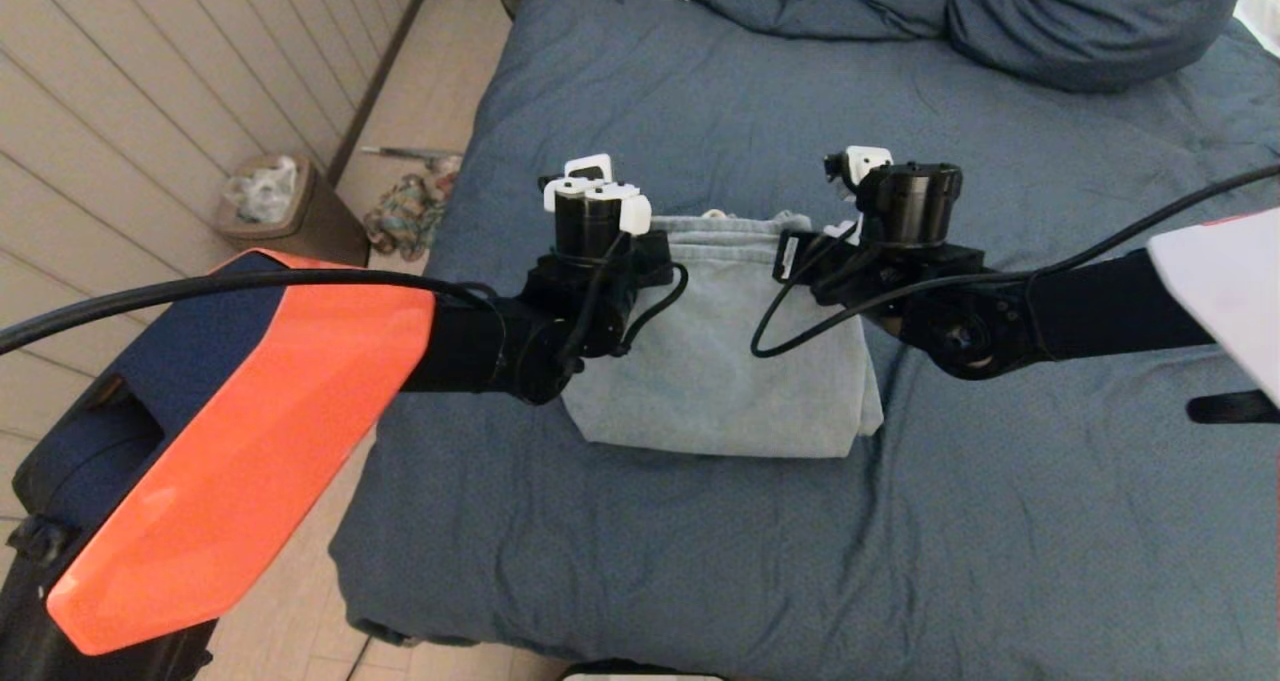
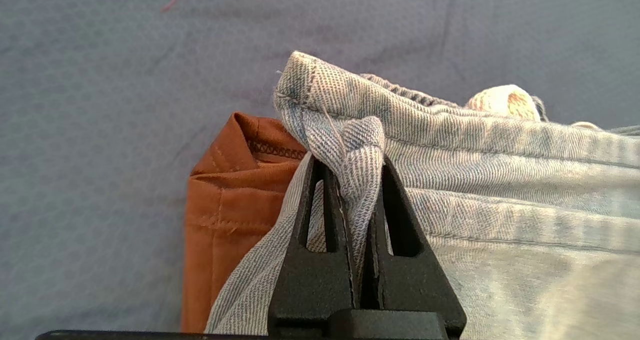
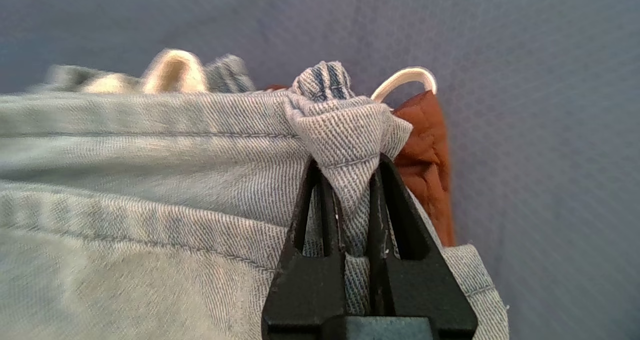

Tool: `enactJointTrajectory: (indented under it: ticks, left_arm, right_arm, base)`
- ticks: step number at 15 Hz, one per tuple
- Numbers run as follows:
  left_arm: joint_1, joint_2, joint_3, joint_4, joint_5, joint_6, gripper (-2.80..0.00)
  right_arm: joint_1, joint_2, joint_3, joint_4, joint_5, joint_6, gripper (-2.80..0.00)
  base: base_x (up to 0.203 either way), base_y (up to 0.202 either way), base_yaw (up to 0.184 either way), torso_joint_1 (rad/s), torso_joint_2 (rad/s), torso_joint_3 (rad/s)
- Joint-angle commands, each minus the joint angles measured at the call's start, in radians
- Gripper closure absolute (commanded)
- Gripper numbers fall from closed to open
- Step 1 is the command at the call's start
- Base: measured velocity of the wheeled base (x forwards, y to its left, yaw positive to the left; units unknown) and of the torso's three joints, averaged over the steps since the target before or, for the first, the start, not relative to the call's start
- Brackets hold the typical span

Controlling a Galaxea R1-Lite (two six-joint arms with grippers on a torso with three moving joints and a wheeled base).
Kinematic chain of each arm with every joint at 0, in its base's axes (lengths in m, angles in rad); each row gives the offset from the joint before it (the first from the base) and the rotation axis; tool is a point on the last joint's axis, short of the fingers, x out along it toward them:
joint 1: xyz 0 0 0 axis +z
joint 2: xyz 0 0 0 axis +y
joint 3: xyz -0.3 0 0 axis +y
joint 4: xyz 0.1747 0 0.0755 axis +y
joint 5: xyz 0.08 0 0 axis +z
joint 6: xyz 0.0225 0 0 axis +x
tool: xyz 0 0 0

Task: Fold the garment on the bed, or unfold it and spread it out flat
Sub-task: Unford the blue shorts

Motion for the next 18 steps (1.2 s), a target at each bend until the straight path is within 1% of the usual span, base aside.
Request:
enactJointTrajectory:
  ticks: [1,4,6,8,11,13,15,18]
  left_arm:
    - [-0.006,-0.079,0.085,-0.014,0.005,-0.001,0.0]
    - [-0.03,-0.217,0.263,-0.043,0.005,0.001,0.0]
    - [-0.048,-0.303,0.41,-0.069,0.004,0.0,0.0]
    - [-0.073,-0.372,0.565,-0.13,0.005,0.0,0.0]
    - [-0.118,-0.43,0.762,-0.243,0.006,-0.002,0.0]
    - [-0.169,-0.432,0.859,-0.327,0.024,-0.002,0.0]
    - [-0.209,-0.416,0.918,-0.403,0.042,-0.001,0.0]
    - [-0.244,-0.411,0.991,-0.433,0.041,-0.008,0.0]
  right_arm:
    - [0.017,-0.131,0.076,-0.003,-0.003,0.001,0.0]
    - [0.05,-0.254,0.201,0.002,-0.005,0.002,0.0]
    - [0.06,-0.328,0.292,0.001,-0.005,0.002,0.0]
    - [0.077,-0.405,0.394,0.002,-0.005,0.003,0.0]
    - [0.096,-0.485,0.559,-0.003,-0.003,0.004,0.0]
    - [0.099,-0.504,0.654,-0.006,0.001,0.004,0.0]
    - [0.102,-0.507,0.712,-0.007,0.005,0.007,0.0]
    - [0.183,-0.519,0.794,-0.006,0.003,0.007,0.0]
  base:
    - [0.0,0.0,0.0,0.0,0.0,0.0]
    - [0.0,0.0,0.0,0.0,0.0,0.0]
    - [0.0,0.0,0.0,0.0,0.0,0.0]
    - [0.0,0.0,0.0,0.0,0.0,0.0]
    - [0.0,0.0,0.0,0.0,0.0,0.0]
    - [0.0,0.0,0.0,0.0,0.0,0.0]
    - [0.0,0.0,0.0,0.0,0.0,0.0]
    - [0.0,0.0,0.0,0.0,0.0,0.0]
